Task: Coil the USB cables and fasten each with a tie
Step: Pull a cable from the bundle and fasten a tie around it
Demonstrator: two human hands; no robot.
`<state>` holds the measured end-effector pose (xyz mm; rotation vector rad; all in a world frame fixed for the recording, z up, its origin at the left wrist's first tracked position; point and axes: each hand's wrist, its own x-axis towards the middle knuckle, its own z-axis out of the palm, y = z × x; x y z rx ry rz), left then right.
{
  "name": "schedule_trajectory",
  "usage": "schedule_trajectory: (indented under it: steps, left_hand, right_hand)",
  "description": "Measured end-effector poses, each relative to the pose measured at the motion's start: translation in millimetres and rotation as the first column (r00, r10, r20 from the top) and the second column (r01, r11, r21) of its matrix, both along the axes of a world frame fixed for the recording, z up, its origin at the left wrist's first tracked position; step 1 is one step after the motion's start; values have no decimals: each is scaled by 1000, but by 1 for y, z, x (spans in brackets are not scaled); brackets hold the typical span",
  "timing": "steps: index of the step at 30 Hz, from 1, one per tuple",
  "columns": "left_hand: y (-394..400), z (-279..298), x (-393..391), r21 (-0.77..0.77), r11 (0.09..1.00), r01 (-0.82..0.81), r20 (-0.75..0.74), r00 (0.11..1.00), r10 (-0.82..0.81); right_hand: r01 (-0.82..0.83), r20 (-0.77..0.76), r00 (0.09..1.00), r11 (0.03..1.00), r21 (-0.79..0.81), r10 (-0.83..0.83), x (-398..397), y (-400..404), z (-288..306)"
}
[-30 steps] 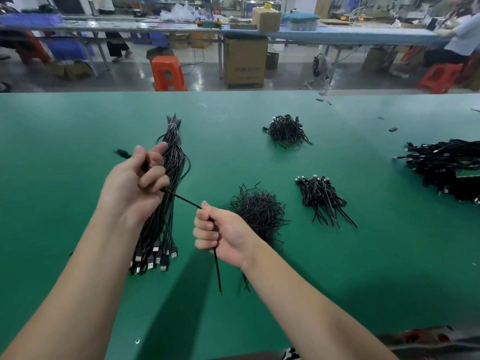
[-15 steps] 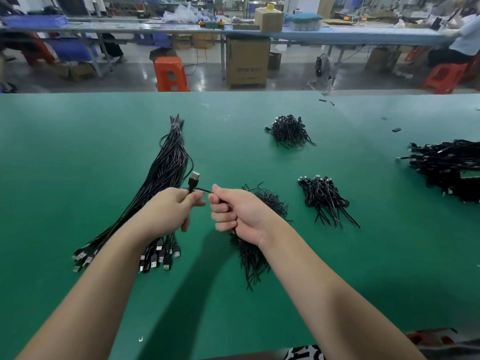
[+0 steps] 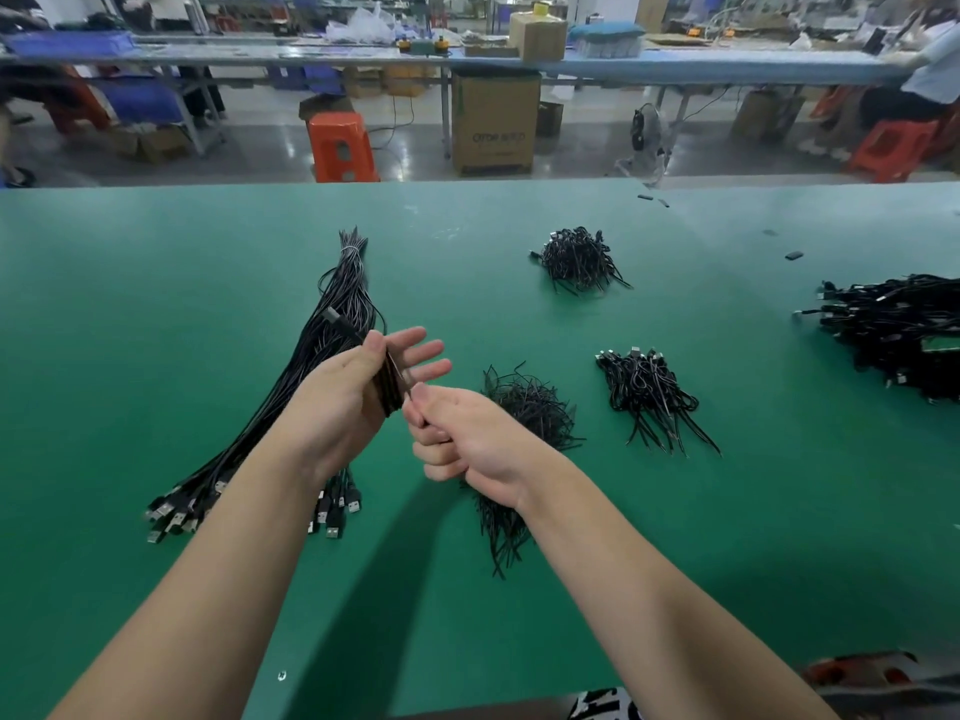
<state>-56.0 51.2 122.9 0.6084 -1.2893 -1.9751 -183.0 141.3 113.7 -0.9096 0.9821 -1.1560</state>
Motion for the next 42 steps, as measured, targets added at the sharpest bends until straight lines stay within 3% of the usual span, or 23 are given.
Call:
schedule_trajectory:
  steps: [3, 7, 11, 15, 24, 29, 32, 35, 42]
  left_hand:
    - [-2, 11, -5, 182, 981, -72, -75, 993, 87]
    - [-4, 21, 0, 335, 937, -104, -134, 979, 156]
    - [2, 22, 0, 280, 957, -73, -54, 994, 92]
    - [4, 17, -2, 212, 973, -87, 78, 994, 72]
    - [9, 3, -6, 11, 997, -71, 179, 982, 68]
    - [19, -5, -10, 18, 998, -60, 204, 977, 55]
    - [22, -4, -15, 114, 992, -51, 94, 995, 40]
    - [23, -2, -14, 147, 989, 17, 21, 1000, -21]
    - [20, 8, 5, 68, 951, 300, 88, 948, -306]
  right_hand:
    - [11, -167, 986, 1000, -1, -11, 2, 4, -7]
    - [7, -460, 887, 999, -52, -31, 3, 12, -16]
    - [6, -717, 689, 990, -140, -105, 0, 11, -17]
    - [-15, -784, 616, 994, -112, -79, -7, 8, -17]
    - [-48, -739, 674, 998, -30, 10, -14, 4, -22]
    - [54, -457, 885, 993, -102, -95, -7, 1, -25]
    - [204, -291, 930, 973, -107, -227, 0, -1, -32]
    - [256, -225, 935, 961, -104, -274, 2, 1, -32]
    - [121, -256, 955, 984, -129, -151, -8, 1, -29]
